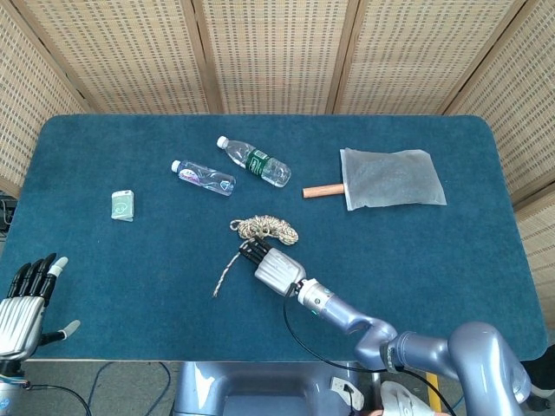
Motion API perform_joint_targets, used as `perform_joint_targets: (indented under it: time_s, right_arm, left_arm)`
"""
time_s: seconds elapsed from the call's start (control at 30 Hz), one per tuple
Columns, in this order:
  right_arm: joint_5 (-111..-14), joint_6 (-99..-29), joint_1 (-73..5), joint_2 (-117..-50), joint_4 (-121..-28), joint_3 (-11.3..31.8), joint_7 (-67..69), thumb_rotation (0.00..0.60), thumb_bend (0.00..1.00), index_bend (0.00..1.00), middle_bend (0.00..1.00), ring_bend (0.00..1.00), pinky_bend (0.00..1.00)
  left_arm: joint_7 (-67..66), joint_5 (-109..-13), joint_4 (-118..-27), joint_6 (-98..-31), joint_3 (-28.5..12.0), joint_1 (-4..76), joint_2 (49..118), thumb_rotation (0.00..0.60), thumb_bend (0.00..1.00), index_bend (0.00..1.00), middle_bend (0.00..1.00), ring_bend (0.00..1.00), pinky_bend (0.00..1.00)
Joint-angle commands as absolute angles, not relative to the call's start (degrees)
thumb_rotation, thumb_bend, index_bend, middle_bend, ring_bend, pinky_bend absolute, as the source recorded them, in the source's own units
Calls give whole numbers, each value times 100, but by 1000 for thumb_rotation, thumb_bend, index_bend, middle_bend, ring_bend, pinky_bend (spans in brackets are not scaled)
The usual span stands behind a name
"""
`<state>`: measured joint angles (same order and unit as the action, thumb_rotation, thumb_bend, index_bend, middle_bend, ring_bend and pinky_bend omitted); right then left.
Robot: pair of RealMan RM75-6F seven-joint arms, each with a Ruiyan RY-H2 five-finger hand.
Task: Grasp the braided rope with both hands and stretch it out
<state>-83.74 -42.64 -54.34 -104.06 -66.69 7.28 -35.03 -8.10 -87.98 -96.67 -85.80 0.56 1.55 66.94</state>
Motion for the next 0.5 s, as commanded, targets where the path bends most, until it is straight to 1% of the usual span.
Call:
perform_joint_targets:
  time_s: [0.03, 0.27, 0.43, 0.5]
  right_arm:
    - [-8355, -4282, -5441, -10424, -6647, 716, -3502, 600, 419, 547, 0, 0, 0]
    - [-8305, -4320, -5470, -10494, -6570, 686, -3484, 600, 434, 553, 0, 0, 0]
    - [-8357, -4449, -5483, -10562, -6488, 661, -3417, 600, 435, 596, 0, 0, 0]
    - [-8371, -4489, -5485, -10581, -6463, 657, -3383, 600, 449, 598, 0, 0, 0]
  left_arm:
    - [-808, -8804, -9667, -8581, 61, 155, 6692, 600, 0, 0, 0, 0, 0]
    - [-790, -8805, -9667, -8586, 63, 158, 6688, 600, 0, 0, 0, 0, 0]
    - [-797, -8811, -9658, -8582, 72, 162, 6693, 600, 0, 0, 0, 0, 0]
    - [-796, -8813, -9656, -8580, 72, 165, 6696, 600, 0, 0, 0, 0, 0]
